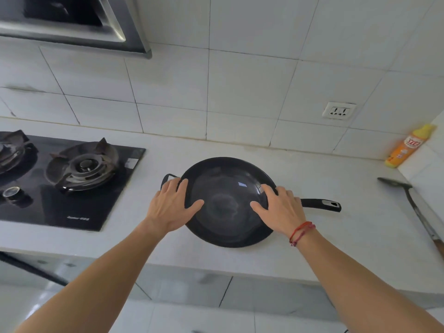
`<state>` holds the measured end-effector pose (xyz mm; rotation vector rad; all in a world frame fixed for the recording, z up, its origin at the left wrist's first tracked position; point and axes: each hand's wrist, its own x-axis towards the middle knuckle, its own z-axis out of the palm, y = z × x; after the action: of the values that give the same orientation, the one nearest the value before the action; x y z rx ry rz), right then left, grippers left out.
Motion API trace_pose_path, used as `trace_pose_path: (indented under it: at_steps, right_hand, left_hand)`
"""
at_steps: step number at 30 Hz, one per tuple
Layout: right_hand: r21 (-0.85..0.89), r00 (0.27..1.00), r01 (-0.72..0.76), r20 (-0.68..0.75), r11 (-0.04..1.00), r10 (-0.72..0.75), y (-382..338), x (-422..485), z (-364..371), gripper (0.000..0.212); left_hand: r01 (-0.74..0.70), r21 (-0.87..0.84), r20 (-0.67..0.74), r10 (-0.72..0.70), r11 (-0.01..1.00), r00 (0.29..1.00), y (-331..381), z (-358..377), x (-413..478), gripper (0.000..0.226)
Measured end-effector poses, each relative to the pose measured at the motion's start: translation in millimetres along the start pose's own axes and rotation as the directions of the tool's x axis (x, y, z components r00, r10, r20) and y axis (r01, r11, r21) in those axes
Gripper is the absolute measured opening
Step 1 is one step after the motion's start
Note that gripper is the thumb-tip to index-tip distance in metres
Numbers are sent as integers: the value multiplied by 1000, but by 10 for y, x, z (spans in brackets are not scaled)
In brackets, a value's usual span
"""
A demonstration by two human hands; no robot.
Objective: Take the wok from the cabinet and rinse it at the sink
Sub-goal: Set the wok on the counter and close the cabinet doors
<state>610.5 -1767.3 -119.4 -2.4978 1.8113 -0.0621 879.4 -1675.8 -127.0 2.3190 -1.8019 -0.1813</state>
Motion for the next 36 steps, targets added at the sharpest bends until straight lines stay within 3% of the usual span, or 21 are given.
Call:
trace_pose_path:
  at_steps: [12, 22, 27, 30, 36]
  right_hand:
    - [-10, 992, -101, 73, 995, 102, 168, 480, 80, 69]
    - [3, 988, -90, 128, 996, 89, 378, 739, 96, 64]
    - [-27, 971, -103, 212, 994, 107, 504, 813, 136, 53]
    - [-36, 956, -115, 266, 993, 120, 576, 843, 181, 47]
    - [-61, 911, -129, 386, 990, 143, 731, 881, 275, 47]
  left_hand:
    - [10, -34, 36, -8, 999, 999, -61, 124, 681, 75]
    - [158, -78, 43, -155, 984, 987, -170, 131, 851, 72]
    - [397, -257, 171, -362, 881, 916, -317, 166, 931, 68]
    - [521, -338, 257, -455, 784, 852, -405, 208, 970, 55]
    - [550, -397, 225, -503, 735, 834, -478, 274, 1005, 33]
